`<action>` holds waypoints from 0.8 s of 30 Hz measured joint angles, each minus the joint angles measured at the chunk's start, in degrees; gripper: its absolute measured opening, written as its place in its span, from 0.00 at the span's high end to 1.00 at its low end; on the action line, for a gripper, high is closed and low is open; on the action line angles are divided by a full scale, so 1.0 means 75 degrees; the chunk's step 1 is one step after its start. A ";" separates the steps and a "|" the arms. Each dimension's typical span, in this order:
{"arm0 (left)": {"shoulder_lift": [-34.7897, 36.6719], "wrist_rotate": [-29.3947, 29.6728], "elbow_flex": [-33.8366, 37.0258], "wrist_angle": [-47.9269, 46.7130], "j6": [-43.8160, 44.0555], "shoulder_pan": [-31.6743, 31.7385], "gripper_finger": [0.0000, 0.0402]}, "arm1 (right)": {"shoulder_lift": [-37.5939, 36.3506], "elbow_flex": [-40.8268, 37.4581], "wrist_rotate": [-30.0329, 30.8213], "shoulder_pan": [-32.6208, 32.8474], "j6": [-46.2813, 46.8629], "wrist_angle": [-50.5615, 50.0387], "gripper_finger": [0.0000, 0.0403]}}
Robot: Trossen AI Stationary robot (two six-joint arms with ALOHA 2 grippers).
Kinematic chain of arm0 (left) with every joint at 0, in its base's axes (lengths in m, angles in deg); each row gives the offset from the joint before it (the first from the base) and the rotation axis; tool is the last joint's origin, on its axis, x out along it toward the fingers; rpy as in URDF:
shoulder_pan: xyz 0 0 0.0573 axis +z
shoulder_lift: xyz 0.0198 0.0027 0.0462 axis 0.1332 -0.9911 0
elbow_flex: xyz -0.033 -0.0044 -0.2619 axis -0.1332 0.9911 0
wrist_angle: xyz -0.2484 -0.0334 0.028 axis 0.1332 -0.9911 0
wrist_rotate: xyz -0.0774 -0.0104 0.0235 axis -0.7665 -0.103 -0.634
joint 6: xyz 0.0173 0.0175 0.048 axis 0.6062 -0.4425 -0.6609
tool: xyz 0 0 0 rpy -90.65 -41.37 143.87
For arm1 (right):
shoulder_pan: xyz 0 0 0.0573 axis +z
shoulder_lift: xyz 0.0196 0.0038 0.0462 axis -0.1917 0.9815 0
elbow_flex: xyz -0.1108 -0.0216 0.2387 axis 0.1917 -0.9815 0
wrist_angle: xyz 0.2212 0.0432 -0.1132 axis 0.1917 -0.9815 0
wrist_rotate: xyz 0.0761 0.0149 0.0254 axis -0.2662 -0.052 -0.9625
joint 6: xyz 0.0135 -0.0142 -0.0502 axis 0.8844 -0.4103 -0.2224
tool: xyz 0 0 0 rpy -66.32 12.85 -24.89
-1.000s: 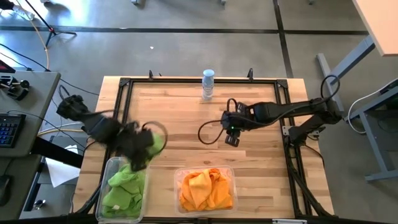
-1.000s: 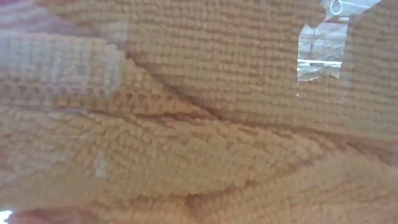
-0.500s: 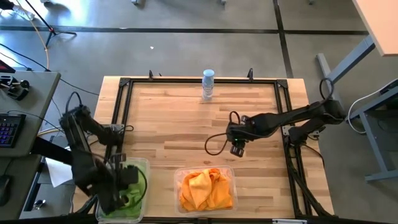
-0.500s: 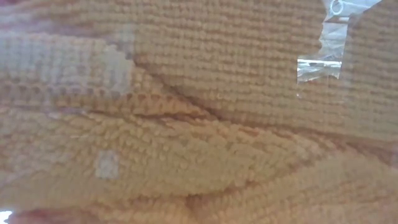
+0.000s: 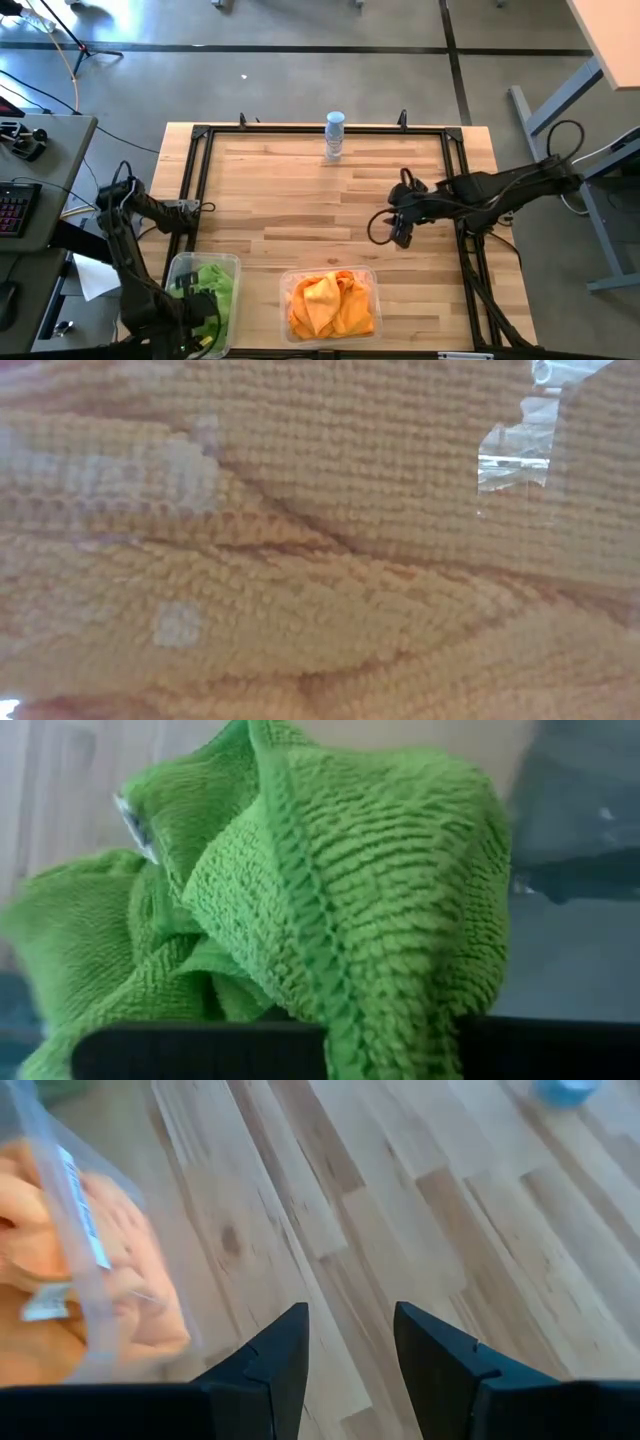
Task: Sort microfiber towel by color & place in baskets
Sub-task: Put the green microfiber towel into the left transparent bin
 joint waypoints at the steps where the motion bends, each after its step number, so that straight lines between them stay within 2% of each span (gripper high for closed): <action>1: 0.0000 0.0011 0.0279 0.0211 0.0096 -0.0020 0.97 | -0.0098 0.0000 0.0021 0.0000 0.0000 0.0005 0.65; 4: 0.0000 0.0020 0.0970 0.0893 0.0198 -0.0017 0.97 | -0.0319 0.0000 0.0023 0.0000 0.0003 0.0012 0.65; 8: 0.0000 0.0013 0.1428 0.1379 0.0219 0.0034 0.97 | -0.0468 0.0000 0.0002 0.0000 0.0003 0.0009 0.65; 14: 0.0006 -0.0295 0.1407 0.1346 0.0581 0.0260 0.95 | -0.0471 0.0000 -0.0178 0.0000 0.0082 -0.0088 0.65; 19: 0.0006 -0.0794 0.1385 0.1357 0.0125 0.0406 0.94 | -0.0471 0.0000 -0.0178 0.0000 0.0228 -0.0198 0.65; 24: 0.0006 -0.0704 0.1385 0.1313 -0.0485 0.0496 0.94 | -0.0471 0.0000 -0.0087 0.0000 0.0777 -0.0195 0.65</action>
